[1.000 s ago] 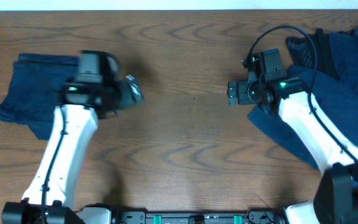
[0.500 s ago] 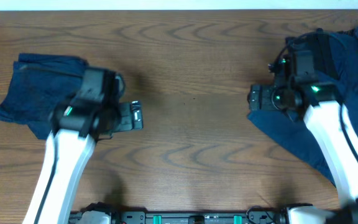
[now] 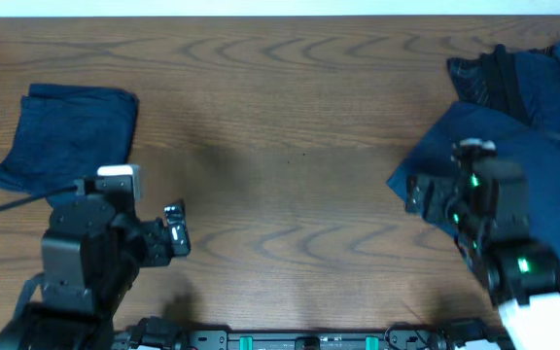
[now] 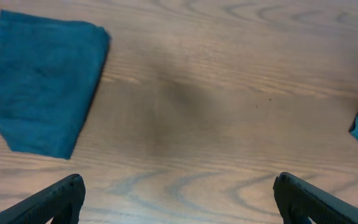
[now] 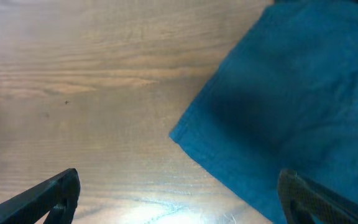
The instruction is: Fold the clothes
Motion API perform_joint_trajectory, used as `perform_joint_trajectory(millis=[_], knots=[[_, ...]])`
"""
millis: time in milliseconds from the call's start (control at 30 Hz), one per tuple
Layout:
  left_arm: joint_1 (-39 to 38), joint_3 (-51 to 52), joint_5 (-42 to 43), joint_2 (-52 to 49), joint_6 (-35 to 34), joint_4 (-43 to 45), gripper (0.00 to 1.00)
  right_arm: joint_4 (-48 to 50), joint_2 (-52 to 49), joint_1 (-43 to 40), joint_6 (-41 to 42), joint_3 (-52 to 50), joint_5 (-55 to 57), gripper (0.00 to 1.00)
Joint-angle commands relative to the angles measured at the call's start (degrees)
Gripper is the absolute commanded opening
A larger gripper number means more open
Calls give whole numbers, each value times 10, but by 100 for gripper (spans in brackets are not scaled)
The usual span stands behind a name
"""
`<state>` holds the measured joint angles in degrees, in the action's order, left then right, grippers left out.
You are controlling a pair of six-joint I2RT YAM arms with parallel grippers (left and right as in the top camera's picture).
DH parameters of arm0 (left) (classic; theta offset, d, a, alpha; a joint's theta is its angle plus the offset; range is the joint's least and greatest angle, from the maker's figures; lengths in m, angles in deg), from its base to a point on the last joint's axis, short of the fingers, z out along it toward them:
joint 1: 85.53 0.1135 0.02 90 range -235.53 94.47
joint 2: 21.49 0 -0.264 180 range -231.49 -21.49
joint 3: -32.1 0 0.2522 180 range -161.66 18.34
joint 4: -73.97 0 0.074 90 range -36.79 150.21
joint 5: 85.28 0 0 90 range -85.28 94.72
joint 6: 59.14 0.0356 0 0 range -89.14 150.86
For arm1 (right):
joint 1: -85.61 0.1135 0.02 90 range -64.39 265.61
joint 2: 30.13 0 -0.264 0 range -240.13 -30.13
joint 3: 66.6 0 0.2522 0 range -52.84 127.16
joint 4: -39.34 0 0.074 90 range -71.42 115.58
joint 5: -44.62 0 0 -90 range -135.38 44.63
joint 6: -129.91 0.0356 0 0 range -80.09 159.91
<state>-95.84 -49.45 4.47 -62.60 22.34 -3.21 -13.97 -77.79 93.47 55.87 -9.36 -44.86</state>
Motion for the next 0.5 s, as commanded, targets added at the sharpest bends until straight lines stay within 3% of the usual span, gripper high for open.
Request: perform_joint_trajectory(millis=[0,233,467], knots=[[1,8,-26,35,14,-6,98,2,65,5,11,-24,21,99],[1,91,-39,128,-15,0,98,-3,114,5,11,-29,32,99],[1,115,-38,123,-17,34,98,-3,109,4,12,-29,53,99]])
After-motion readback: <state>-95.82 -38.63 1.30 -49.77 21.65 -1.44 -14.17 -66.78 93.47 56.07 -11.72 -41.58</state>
